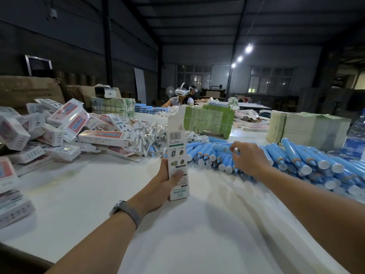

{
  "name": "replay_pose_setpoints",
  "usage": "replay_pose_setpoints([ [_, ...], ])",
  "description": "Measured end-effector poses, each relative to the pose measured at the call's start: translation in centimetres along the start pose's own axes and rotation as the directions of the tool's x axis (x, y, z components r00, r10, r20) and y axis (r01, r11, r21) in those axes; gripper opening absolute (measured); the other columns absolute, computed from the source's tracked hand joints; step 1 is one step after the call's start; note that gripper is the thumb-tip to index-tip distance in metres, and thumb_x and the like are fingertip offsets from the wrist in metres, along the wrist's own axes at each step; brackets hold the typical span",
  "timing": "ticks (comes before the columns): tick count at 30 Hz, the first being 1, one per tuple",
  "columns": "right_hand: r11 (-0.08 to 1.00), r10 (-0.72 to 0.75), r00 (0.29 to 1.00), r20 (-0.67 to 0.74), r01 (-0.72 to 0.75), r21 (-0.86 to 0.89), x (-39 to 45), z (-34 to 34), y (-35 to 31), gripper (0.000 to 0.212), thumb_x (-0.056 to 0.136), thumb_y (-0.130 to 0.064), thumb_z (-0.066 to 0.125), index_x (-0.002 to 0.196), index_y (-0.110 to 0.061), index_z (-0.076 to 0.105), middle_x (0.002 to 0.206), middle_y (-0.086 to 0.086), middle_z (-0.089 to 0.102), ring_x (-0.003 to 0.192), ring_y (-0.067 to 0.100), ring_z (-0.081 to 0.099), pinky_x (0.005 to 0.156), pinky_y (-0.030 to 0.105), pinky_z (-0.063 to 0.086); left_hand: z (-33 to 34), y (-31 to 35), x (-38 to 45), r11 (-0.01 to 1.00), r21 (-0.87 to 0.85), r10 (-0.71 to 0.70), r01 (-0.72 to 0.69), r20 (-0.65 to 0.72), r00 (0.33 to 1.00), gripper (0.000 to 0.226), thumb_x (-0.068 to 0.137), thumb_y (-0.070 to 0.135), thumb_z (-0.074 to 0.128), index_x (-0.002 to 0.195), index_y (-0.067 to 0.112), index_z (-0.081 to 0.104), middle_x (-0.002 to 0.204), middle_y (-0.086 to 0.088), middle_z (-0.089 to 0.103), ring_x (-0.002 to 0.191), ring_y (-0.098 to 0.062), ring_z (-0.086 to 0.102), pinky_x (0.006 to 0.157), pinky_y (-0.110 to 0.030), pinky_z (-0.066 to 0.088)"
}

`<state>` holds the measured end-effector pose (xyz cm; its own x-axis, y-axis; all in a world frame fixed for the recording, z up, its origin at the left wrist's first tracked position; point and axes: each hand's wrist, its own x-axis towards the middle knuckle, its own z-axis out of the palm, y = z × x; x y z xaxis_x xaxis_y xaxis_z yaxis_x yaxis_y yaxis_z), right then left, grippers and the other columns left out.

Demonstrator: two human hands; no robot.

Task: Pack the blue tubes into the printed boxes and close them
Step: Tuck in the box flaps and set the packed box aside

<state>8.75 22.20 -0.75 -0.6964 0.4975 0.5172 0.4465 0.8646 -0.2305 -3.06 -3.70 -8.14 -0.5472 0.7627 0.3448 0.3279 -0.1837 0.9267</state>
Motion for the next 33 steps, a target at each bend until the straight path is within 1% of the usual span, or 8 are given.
replay_pose_setpoints([
  [3, 0.983, 0.046, 0.993, -0.106, -0.027, 0.180, 0.6, -1.5, -1.4, 0.020, 0.094, -0.018, 0.054, 0.107, -0.023, 0.068, 0.094, 0.004, 0.069, 0.065, 0.016, 0.055, 0.063, 0.030, 0.039, 0.1, 0.4, -0.3, 0.996, 0.084, 0.009, -0.007, -0.025, 1.000, 0.044, 0.103, 0.022, 0.052, 0.127, 0.055, 0.035, 0.122, 0.039, 0.059, 0.118, 0.008, 0.058, 0.095, -0.022, 0.053],
  [7, 0.918, 0.059, 0.973, -0.225, 0.036, 0.396, 1.0, -3.8, -3.9, 0.013, 0.096, -0.018, 0.053, 0.098, -0.015, 0.065, 0.070, -0.004, 0.059, 0.055, 0.010, 0.047, 0.048, 0.022, 0.034, -0.4, 0.5, -0.3, 0.963, 0.266, 0.081, -0.034, -0.168, 0.982, 0.035, 0.101, 0.023, 0.057, 0.116, 0.051, 0.042, 0.113, 0.040, 0.062, 0.107, 0.013, 0.060, 0.098, -0.031, 0.052],
  [10, 0.818, 0.027, 0.957, -0.289, 0.145, 0.557, 1.0, -6.6, -6.1, 0.013, 0.097, -0.015, 0.052, 0.096, -0.011, 0.064, 0.073, 0.000, 0.057, 0.060, 0.012, 0.047, 0.050, 0.013, 0.036, -0.7, 0.7, -0.2, 0.935, 0.354, 0.117, -0.026, -0.239, 0.964, 0.031, 0.101, 0.024, 0.059, 0.117, 0.043, 0.041, 0.120, 0.024, 0.063, 0.107, -0.004, 0.065, 0.096, -0.033, 0.053],
  [14, 0.620, -0.021, 0.942, -0.335, 0.275, 0.735, 0.3, -10.3, -8.7, 0.013, 0.096, -0.011, 0.054, 0.086, -0.016, 0.062, 0.071, 0.000, 0.053, 0.055, 0.003, 0.045, 0.053, 0.016, 0.039, -0.8, 0.6, -0.1, 0.927, 0.375, 0.112, -0.006, -0.261, 0.959, 0.031, 0.099, 0.024, 0.060, 0.119, 0.034, 0.039, 0.128, 0.011, 0.060, 0.112, -0.017, 0.063, 0.097, -0.035, 0.051],
  [20, 0.594, -0.033, 0.899, -0.437, 0.369, 0.715, 0.1, -12.9, -10.5, 0.015, 0.093, -0.010, 0.056, 0.083, -0.019, 0.062, 0.068, -0.003, 0.054, 0.054, -0.002, 0.046, 0.055, 0.013, 0.040, -0.7, 0.5, -0.1, 0.915, 0.402, 0.095, 0.030, -0.289, 0.953, 0.029, 0.098, 0.027, 0.063, 0.119, 0.030, 0.043, 0.124, 0.012, 0.062, 0.107, -0.016, 0.065, 0.088, -0.027, 0.051],
  [25, 0.635, -0.091, 0.881, -0.465, 0.411, 0.654, 0.0, -12.5, -11.9, 0.008, 0.095, -0.015, 0.057, 0.090, -0.018, 0.062, 0.071, -0.005, 0.056, 0.062, 0.003, 0.050, 0.064, 0.024, 0.049, -0.7, 0.7, -0.3, 0.895, 0.444, 0.096, 0.042, -0.283, 0.954, 0.029, 0.098, 0.032, 0.062, 0.117, 0.034, 0.041, 0.126, 0.011, 0.061, 0.107, -0.018, 0.064, 0.089, -0.031, 0.052],
  [29, 0.625, -0.095, 0.860, -0.501, 0.443, 0.642, 0.4, -12.6, -13.5, 0.013, 0.095, -0.021, 0.056, 0.085, -0.027, 0.061, 0.069, -0.008, 0.055, 0.065, 0.005, 0.051, 0.069, 0.035, 0.053, -0.4, 1.0, -0.5, 0.855, 0.516, 0.104, 0.054, -0.273, 0.956, 0.030, 0.097, 0.035, 0.062, 0.115, 0.036, 0.039, 0.133, 0.000, 0.064, 0.112, -0.027, 0.065, 0.093, -0.046, 0.055],
  [33, 0.640, -0.155, 0.833, -0.532, 0.495, 0.588, 0.4, -12.5, -15.1, 0.019, 0.096, -0.024, 0.056, 0.080, -0.035, 0.056, 0.071, -0.006, 0.057, 0.066, 0.008, 0.054, 0.068, 0.032, 0.055, -0.1, 1.8, -0.8, 0.831, 0.550, 0.093, 0.083, -0.284, 0.954, 0.035, 0.087, 0.047, 0.059, 0.112, 0.038, 0.037, 0.134, -0.002, 0.064, 0.112, -0.031, 0.065, 0.091, -0.047, 0.055],
])
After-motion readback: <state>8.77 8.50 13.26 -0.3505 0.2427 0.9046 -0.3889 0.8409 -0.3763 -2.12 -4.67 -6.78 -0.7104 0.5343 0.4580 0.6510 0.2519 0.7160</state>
